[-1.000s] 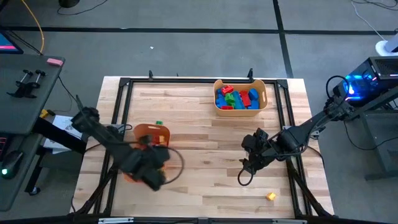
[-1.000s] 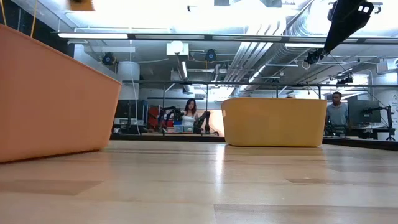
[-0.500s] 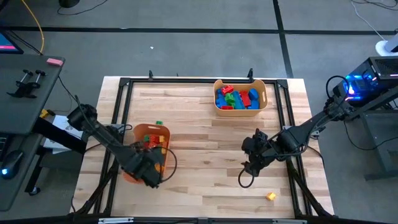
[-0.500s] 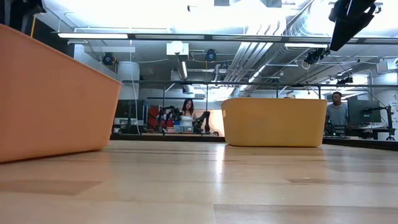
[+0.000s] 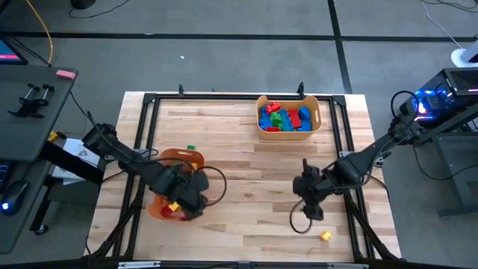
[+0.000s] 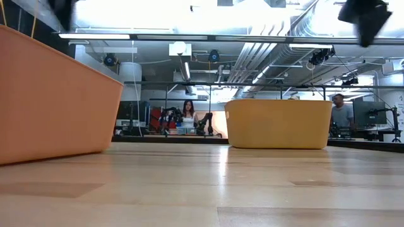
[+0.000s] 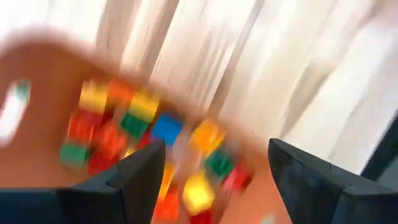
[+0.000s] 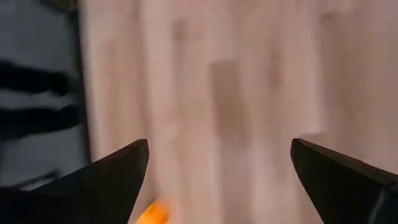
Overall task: Sort blocks by size
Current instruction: Put the yellow game piece into the orange bin
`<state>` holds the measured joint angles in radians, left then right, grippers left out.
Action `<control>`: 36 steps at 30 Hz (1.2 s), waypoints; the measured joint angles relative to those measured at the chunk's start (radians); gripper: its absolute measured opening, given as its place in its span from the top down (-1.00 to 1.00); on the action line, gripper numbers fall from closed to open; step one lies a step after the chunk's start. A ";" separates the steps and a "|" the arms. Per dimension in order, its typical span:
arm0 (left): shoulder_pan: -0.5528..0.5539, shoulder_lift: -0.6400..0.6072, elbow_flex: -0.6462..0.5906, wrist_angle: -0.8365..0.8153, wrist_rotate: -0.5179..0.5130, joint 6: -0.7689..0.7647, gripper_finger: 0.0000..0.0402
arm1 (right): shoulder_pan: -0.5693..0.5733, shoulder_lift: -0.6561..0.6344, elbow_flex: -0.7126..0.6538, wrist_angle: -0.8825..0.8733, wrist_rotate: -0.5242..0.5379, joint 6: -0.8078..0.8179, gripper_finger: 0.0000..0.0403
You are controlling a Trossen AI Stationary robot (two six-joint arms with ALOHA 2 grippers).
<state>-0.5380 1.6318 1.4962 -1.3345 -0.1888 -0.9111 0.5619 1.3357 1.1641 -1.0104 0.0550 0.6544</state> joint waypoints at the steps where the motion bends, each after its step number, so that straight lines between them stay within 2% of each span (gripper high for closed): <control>1: -0.005 0.000 0.014 0.035 -0.037 0.010 -0.34 | 0.018 0.000 0.000 0.004 -0.032 0.015 -0.93; 3: -0.022 0.000 0.038 0.118 -0.126 0.032 -0.34 | 0.070 0.000 0.000 0.010 -0.088 0.065 -0.93; 5: -0.040 0.000 0.047 0.211 -0.200 0.051 -0.35 | 0.138 0.000 0.000 0.008 -0.097 0.138 -0.93; 10: -0.062 0.000 0.047 0.375 -0.269 0.059 -0.35 | 0.329 0.019 0.000 0.009 0.024 0.424 -0.93; 15: -0.067 0.001 0.042 0.426 -0.344 0.059 -0.35 | 0.488 0.093 0.000 0.101 0.044 0.581 -0.93; 19: -0.067 0.000 0.042 0.426 -0.359 0.059 -0.35 | 0.571 0.156 0.000 0.277 0.041 0.598 -0.93; 25: -0.067 0.000 0.042 0.418 -0.358 0.068 -0.35 | 0.614 0.224 0.000 0.525 0.025 0.596 -0.93; 30: -0.067 0.000 0.042 0.417 -0.355 0.060 -0.35 | 0.601 0.228 -0.001 0.538 -0.114 0.594 -0.93; 33: -0.067 0.000 0.042 0.417 -0.355 0.060 -0.35 | 0.589 0.227 -0.001 0.502 -0.214 0.512 -0.93; 36: -0.067 0.000 0.042 0.417 -0.354 0.053 -0.35 | 0.573 0.227 -0.001 0.401 -0.248 0.393 -0.93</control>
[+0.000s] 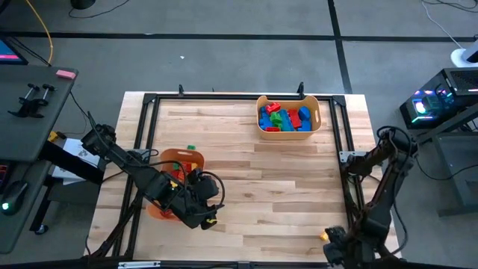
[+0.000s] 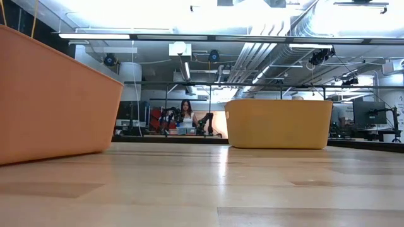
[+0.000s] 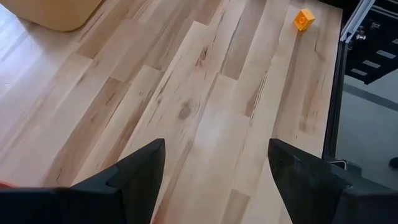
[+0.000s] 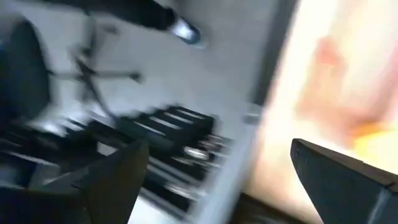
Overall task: Sort blocks by size
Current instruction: Put the yellow game piece into the orange bin
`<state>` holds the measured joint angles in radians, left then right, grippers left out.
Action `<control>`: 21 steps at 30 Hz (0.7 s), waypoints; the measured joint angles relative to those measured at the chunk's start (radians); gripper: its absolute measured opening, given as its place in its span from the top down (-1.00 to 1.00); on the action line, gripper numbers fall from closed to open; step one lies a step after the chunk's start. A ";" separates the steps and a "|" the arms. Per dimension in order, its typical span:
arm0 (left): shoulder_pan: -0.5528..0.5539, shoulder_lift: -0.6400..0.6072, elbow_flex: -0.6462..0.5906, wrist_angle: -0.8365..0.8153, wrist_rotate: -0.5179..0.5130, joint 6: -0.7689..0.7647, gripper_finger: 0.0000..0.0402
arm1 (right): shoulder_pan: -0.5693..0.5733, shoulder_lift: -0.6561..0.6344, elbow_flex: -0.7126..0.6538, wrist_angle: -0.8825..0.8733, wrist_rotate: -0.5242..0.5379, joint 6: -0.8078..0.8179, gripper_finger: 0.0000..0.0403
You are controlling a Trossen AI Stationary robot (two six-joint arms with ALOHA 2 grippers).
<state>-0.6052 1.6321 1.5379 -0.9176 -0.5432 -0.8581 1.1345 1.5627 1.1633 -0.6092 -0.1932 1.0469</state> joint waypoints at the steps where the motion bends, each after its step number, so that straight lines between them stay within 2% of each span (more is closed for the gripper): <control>1: 0.000 0.000 0.000 0.000 0.000 -0.002 -0.35 | -0.005 0.000 0.000 -0.041 0.000 -0.063 -0.93; 3: 0.000 0.000 0.000 0.000 0.000 -0.004 -0.35 | -0.018 0.004 0.001 -0.157 0.023 -0.189 -0.93; 7: 0.000 0.000 0.000 0.000 0.001 -0.036 -0.35 | -0.051 0.038 0.000 -0.361 0.152 -0.362 -0.93; 12: 0.000 0.000 0.000 0.000 0.001 -0.065 -0.35 | -0.083 0.113 0.000 -0.344 0.163 -0.566 -0.93; 15: 0.000 0.000 0.000 0.000 0.001 -0.074 -0.35 | -0.078 0.156 0.000 -0.334 0.152 -0.597 -0.93; 21: 0.001 0.000 0.000 0.000 -0.002 -0.080 -0.35 | -0.066 0.205 0.000 -0.347 0.228 -0.575 -0.93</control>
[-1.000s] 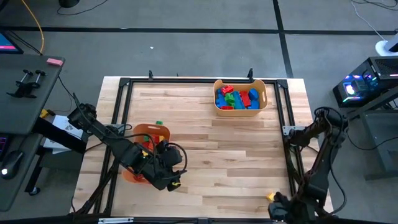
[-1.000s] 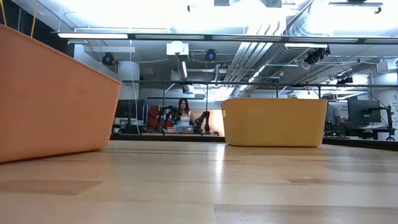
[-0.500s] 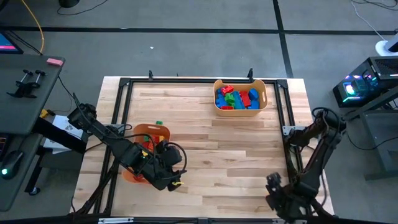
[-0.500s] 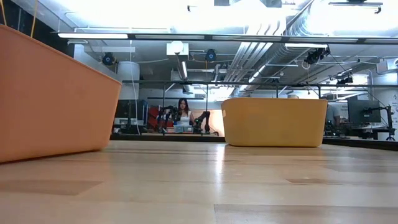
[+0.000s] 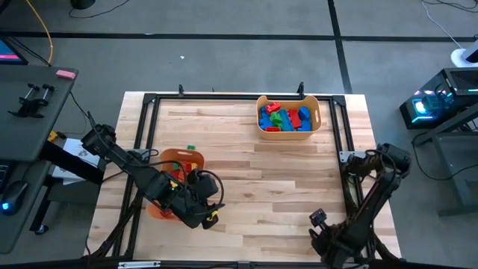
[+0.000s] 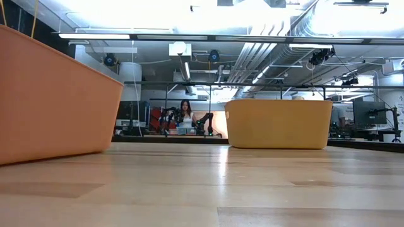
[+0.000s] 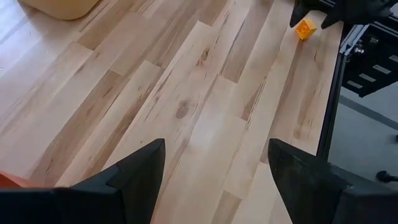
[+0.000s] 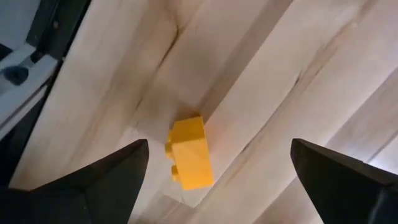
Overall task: Sort blocks by size
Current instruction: Put the yellow game piece into the orange bin
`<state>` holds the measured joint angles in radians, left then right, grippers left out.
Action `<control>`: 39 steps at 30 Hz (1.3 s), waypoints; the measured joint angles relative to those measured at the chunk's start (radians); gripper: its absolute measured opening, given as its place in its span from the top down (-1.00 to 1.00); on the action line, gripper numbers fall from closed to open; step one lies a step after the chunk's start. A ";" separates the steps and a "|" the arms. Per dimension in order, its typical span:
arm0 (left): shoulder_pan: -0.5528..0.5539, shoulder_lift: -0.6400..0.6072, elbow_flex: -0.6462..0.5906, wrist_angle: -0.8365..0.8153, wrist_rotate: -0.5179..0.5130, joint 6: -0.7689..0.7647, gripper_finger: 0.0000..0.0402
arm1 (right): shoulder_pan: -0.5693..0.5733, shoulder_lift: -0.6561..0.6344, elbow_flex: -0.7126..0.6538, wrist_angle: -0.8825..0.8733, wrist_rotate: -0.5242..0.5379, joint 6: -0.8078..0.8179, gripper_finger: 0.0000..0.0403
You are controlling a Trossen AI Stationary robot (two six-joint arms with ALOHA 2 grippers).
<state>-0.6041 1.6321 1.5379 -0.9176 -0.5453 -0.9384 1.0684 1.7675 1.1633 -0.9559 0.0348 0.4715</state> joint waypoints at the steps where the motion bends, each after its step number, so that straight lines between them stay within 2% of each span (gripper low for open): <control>1: 0.002 0.000 0.000 0.000 0.000 0.000 -0.35 | 0.000 0.004 0.000 0.004 0.003 0.001 -0.93; 5: 0.003 0.000 0.000 0.000 -0.011 -0.001 -0.35 | 0.000 0.006 -0.002 0.015 0.009 0.000 -0.84; 14: 0.002 0.000 0.000 0.000 -0.011 -0.001 -0.35 | 0.037 0.006 -0.095 0.069 -0.042 0.062 -0.34; 18: 0.002 0.000 0.000 0.000 -0.011 -0.001 -0.35 | 0.048 0.006 -0.115 0.095 -0.061 0.063 -0.29; 29: 0.008 0.000 0.000 0.000 -0.012 -0.001 -0.35 | 0.042 0.006 -0.111 0.132 -0.035 0.046 -0.24; 32: 0.008 0.000 0.000 0.000 -0.012 -0.001 -0.35 | 0.043 0.006 -0.111 0.126 -0.036 0.044 -0.09; 39: 0.007 0.001 0.016 0.000 -0.009 0.028 -0.35 | 0.037 0.006 -0.100 0.112 -0.039 0.039 0.48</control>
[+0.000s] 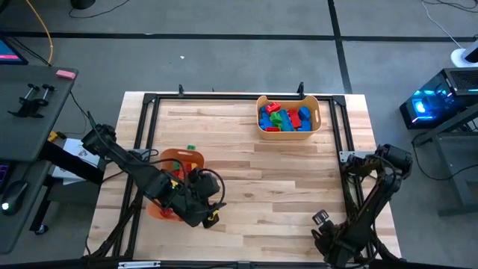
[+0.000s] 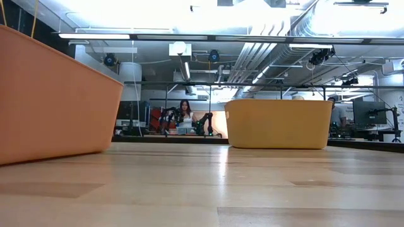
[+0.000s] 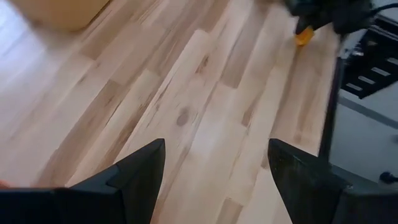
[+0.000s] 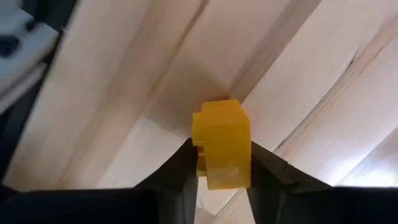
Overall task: Sort blocks by size
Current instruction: Put the yellow game piece into the orange bin
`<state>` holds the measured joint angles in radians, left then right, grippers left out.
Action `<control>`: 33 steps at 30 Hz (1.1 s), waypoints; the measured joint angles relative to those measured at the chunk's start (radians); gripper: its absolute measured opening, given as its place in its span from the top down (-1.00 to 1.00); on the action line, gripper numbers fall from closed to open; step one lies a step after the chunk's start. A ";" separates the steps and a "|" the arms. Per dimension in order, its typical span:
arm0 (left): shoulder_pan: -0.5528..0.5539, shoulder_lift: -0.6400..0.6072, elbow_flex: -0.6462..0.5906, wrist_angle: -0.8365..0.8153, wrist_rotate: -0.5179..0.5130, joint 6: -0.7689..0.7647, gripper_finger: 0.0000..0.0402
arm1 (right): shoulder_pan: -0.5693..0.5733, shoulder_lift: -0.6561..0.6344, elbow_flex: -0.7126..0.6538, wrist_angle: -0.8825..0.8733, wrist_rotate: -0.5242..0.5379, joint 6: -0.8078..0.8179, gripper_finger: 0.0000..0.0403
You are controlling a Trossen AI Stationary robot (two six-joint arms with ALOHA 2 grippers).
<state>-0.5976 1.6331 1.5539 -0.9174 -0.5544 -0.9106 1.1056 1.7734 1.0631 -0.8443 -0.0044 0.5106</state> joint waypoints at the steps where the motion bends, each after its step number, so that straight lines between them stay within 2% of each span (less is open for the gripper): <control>1: 0.000 0.000 0.013 0.002 0.003 0.031 -0.35 | -0.003 -0.002 0.007 -0.001 0.000 -0.010 0.53; 6: 0.000 0.000 0.116 -0.012 -0.037 0.201 -0.35 | -0.042 -0.047 0.050 -0.084 0.030 -0.086 0.53; 11: -0.004 -0.035 0.212 -0.012 -0.123 0.344 -0.35 | -0.153 -0.123 0.102 -0.292 0.216 -0.126 0.53; 15: -0.037 -0.104 0.225 -0.012 -0.208 0.396 -0.35 | -0.303 -0.177 0.142 -0.264 0.327 -0.156 0.53; 19: -0.104 -0.169 0.225 -0.014 -0.301 0.399 -0.35 | -0.449 -0.158 0.201 -0.077 0.370 -0.297 0.53; 22: -0.173 -0.200 0.226 -0.011 -0.378 0.399 -0.35 | -0.544 -0.094 0.248 0.166 0.375 -0.417 0.53; 29: -0.311 -0.210 0.226 -0.012 -0.524 0.371 -0.35 | -0.742 0.109 0.414 0.752 0.330 -0.453 0.53; 33: -0.335 -0.210 0.226 -0.011 -0.540 0.365 -0.35 | -0.820 0.245 0.591 0.827 0.253 -0.485 0.53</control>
<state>-0.9323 1.4227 1.7802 -0.9287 -1.0948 -0.5457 0.2852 2.0186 1.6540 -0.0177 0.2485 0.0256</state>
